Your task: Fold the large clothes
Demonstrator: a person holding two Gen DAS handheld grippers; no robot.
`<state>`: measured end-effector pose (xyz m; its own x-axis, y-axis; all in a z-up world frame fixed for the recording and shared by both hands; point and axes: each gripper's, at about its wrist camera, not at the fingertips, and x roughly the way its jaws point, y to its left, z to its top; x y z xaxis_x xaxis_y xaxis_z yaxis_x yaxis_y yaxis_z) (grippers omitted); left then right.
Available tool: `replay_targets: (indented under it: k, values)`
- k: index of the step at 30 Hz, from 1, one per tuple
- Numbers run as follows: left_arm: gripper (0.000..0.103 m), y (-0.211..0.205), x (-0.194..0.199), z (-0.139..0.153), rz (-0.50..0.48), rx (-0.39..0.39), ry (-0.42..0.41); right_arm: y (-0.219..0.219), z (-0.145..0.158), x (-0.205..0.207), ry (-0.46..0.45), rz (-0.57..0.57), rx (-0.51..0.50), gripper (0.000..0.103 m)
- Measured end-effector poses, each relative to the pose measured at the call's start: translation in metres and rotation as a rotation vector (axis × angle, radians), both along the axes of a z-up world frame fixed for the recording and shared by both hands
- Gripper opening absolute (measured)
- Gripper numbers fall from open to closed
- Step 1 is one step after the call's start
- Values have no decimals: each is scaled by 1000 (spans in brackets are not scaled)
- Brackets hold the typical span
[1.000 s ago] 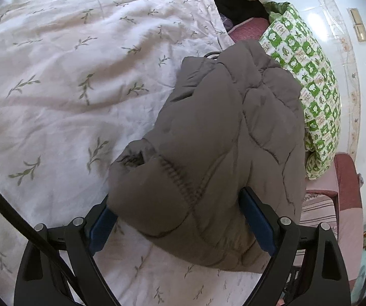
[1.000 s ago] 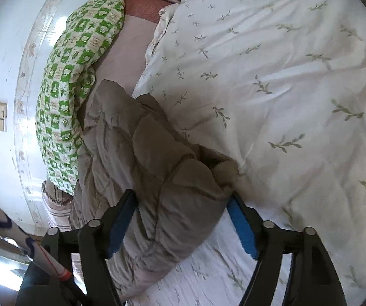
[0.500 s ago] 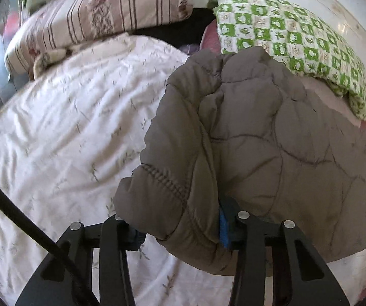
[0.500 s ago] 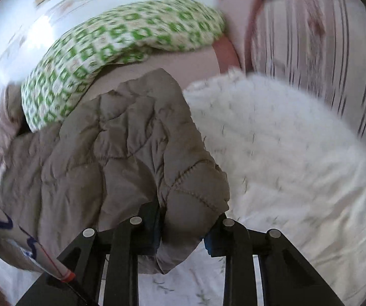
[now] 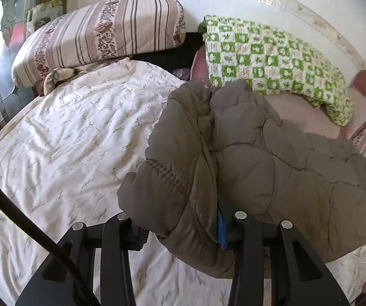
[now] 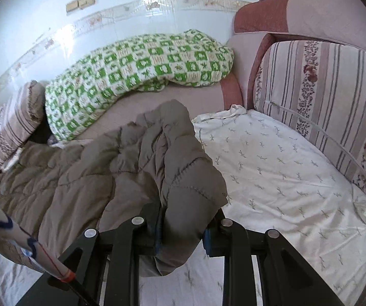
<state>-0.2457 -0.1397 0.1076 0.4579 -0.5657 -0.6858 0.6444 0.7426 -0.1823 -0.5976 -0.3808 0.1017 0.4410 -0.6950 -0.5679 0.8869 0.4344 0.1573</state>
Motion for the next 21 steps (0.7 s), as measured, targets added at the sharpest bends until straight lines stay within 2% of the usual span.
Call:
replay_targets:
  k: [5,9,12,14,15,16,18,21]
  values:
    - [40,36,-29,10,15,-24,-23,34,10,-27,-27,8,-2,25]
    - [40,59,-47,-1,12,-13,4,52,-4,-50,-37,12,51,25]
    - [45,64,-56,-21,10,39,37,45,-27,-62,-52,3,161,27]
    - [48,66,-56,-38,16,71,88,35,-44,-68,-77,-1,260,32]
    - [54,68,-53,-44,26,80,116,29,-53,-71,-81,0,320,36]
    - [63,70,-50,-49,42,82,143,24,-59,-74,-96,-3,364,40]
    - [73,83,-40,-55,85,62,208,16,-69,-91,-193,-14,471,45]
    - [76,103,-30,-48,135,17,220,15,-69,-113,-279,-22,529,54]
